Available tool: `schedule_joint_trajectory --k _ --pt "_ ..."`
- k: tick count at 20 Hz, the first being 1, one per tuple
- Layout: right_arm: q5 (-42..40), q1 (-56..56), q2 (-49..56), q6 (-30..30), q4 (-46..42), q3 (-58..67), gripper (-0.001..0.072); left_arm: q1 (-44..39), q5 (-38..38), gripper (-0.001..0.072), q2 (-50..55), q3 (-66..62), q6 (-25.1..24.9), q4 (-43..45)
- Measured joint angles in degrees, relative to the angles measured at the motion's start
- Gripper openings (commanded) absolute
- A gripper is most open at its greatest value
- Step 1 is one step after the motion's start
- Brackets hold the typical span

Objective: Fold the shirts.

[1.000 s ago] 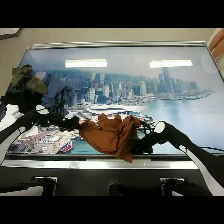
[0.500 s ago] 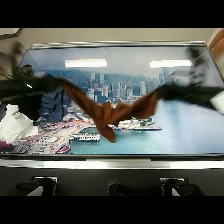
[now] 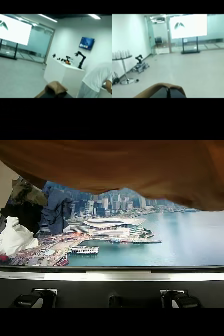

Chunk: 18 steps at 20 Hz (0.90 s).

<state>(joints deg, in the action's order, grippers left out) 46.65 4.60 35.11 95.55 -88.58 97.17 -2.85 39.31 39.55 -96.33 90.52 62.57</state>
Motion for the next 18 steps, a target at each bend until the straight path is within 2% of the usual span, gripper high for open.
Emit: schedule_joint_trajectory --k 3,5,9,14,18 --pt "-3.4 -0.1 0.9 0.8 -4.0 0.7 0.0036 0.0 0.4 0.0027 0.0 -0.7 1.5 2.6" --pt "-4.4 -0.1 3.5 0.9 -8.0 0.9 0.0036 0.0 4.2 0.0026 2.6 -0.5 2.0 6.0" --pt "0.0 -0.1 16.4 2.5 -14.7 1.0 0.0036 0.0 11.5 0.0027 12.2 3.0 2.4 11.5" --pt "-0.5 -0.1 38.9 13.1 -16.4 0.9 0.0038 0.2 15.1 0.0028 30.5 9.2 2.5 15.5" --pt "0.4 -0.1 51.3 20.8 -13.2 0.9 0.0038 0.2 15.8 0.0028 43.1 10.6 2.5 13.5"
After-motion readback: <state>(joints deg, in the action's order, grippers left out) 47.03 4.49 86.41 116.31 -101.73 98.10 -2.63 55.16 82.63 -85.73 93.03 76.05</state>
